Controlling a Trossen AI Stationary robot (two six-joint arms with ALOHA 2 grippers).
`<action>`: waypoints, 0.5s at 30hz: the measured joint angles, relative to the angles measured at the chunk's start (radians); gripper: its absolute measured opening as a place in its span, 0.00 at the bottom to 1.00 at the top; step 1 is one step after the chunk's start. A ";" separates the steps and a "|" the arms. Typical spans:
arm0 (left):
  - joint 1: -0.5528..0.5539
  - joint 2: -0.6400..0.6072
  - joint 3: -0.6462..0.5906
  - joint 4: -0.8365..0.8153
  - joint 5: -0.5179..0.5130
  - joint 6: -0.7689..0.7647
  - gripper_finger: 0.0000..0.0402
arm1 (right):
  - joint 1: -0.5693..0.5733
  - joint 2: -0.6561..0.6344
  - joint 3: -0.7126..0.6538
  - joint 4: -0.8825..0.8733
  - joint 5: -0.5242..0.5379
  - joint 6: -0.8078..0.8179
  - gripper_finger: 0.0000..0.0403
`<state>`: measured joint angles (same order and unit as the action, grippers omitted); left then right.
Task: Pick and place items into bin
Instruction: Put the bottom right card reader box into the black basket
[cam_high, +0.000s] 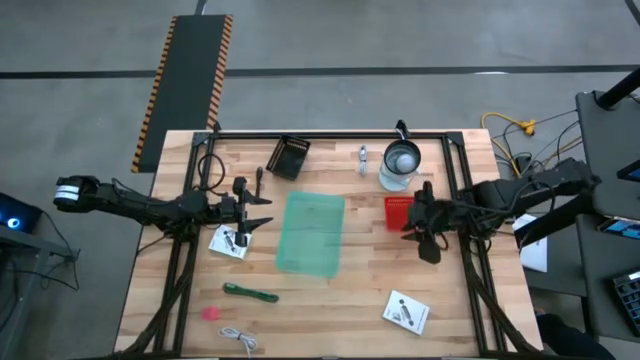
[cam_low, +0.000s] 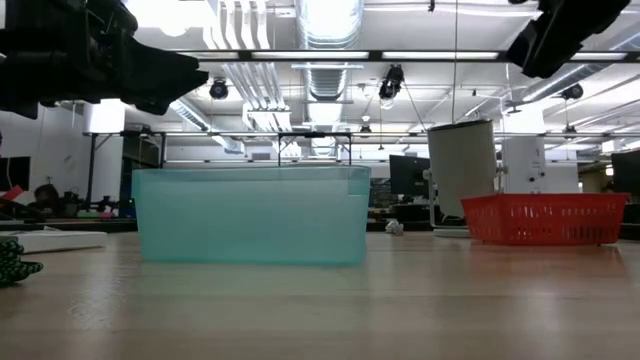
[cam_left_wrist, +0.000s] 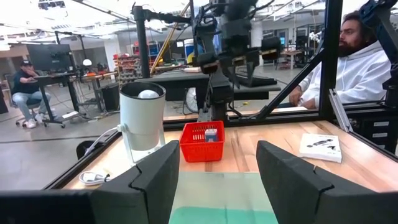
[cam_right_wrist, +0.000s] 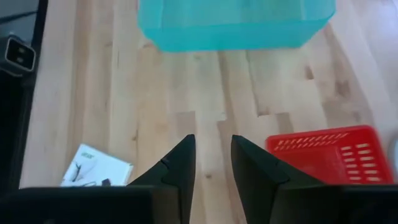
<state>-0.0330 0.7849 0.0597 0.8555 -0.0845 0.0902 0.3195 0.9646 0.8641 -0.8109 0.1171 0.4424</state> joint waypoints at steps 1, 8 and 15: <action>0.000 0.000 0.000 0.000 0.000 0.000 0.49 | 0.025 0.005 0.000 0.001 0.014 0.019 0.22; 0.000 0.000 0.001 0.000 0.000 0.000 0.49 | 0.175 0.057 0.000 0.005 0.128 0.124 0.19; -0.001 0.000 0.002 0.000 0.000 0.000 0.49 | 0.269 0.120 0.000 0.007 0.141 0.276 0.17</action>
<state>-0.0338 0.7849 0.0612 0.8559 -0.0845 0.0903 0.5888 1.0848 0.8639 -0.8036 0.2582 0.7188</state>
